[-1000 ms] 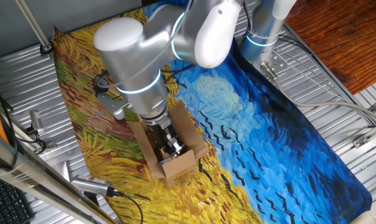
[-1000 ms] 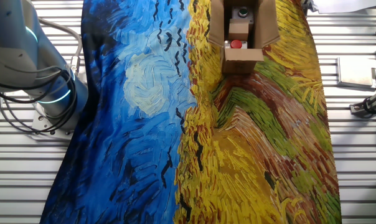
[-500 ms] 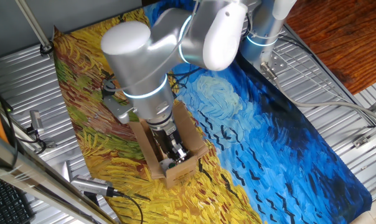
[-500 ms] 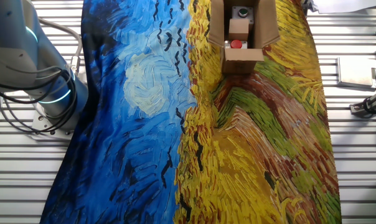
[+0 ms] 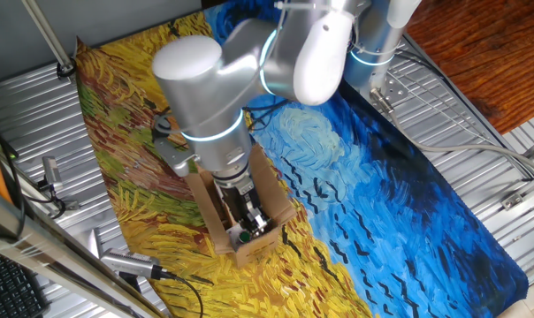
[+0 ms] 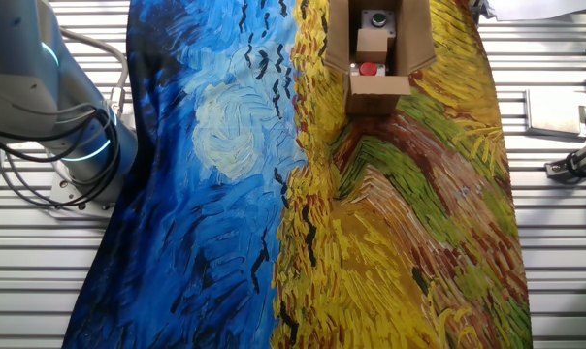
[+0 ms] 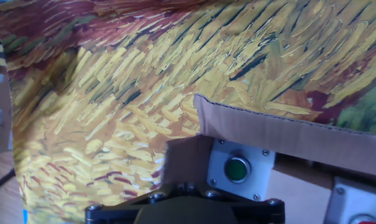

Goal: Open a box

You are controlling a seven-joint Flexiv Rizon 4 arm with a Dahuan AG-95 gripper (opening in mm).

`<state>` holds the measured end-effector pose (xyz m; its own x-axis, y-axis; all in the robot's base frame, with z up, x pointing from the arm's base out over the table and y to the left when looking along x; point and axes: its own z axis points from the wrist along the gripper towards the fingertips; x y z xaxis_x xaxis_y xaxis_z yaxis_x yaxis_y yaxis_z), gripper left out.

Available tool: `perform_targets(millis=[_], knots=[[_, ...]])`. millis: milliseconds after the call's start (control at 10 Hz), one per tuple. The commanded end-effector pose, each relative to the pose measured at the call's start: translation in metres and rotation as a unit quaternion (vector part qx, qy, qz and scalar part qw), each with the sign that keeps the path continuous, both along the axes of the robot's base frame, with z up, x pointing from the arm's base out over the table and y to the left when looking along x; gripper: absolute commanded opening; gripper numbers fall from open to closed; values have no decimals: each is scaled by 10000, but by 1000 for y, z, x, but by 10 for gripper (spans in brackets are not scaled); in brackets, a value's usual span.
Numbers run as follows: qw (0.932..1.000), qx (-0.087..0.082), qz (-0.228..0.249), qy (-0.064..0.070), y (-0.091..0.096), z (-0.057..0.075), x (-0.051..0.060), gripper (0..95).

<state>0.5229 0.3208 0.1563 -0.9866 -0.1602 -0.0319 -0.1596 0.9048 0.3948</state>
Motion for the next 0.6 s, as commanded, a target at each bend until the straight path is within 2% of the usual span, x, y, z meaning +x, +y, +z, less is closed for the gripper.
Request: perform_targets(millis=[100, 600], knots=[[10000, 7, -52, -14, 3, -4, 0, 0], [10000, 0, 23, -26, 4, -4, 0, 0]])
